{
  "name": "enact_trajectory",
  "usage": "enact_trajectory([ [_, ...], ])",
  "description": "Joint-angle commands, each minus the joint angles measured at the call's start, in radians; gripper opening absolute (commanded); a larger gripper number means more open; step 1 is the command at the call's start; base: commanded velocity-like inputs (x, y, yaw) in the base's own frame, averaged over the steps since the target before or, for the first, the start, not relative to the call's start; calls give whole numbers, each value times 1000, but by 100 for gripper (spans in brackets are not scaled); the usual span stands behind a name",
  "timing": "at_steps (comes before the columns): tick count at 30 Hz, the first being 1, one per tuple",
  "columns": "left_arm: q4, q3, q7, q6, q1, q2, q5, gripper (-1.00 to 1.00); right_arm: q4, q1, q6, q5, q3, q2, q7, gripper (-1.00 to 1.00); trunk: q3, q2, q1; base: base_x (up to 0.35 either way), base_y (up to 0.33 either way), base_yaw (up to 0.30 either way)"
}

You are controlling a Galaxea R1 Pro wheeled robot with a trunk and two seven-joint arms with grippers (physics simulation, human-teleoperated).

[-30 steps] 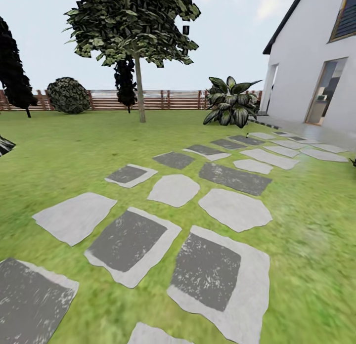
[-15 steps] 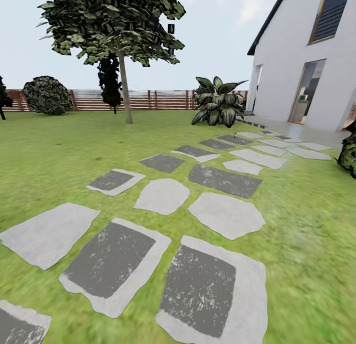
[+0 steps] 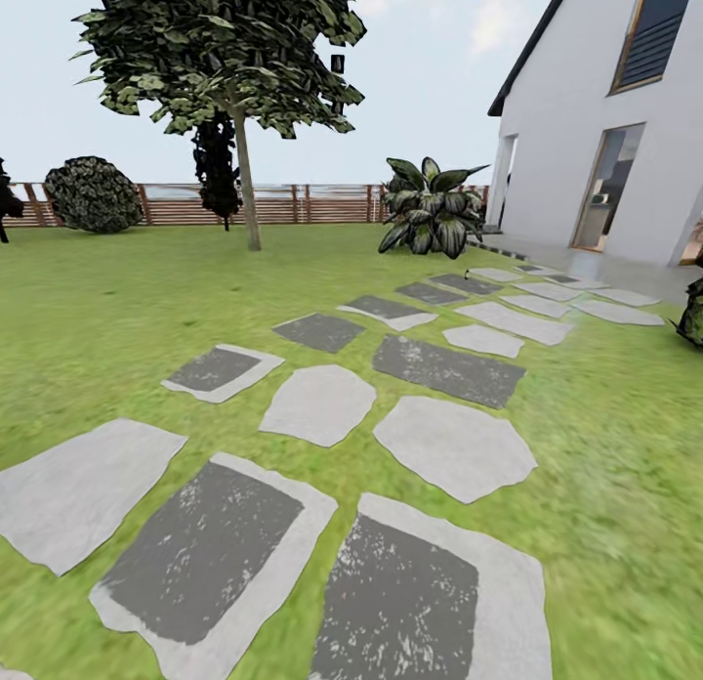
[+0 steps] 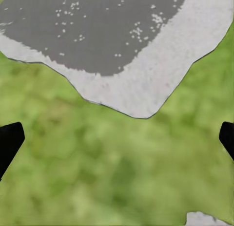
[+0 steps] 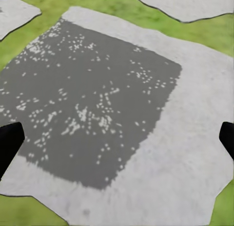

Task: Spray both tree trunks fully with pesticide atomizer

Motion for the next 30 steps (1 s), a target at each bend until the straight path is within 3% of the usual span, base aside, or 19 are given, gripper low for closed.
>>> enact_trajectory([
  [1,0,0,0,0,0,0,0,100,0,0,0,0,0,0,0,100,0,0,0,339,0,0],
  [30,0,0,0,0,0,0,0,100,-1,0,0,-1,0,0,0,100,0,0,0,339,0,0],
])
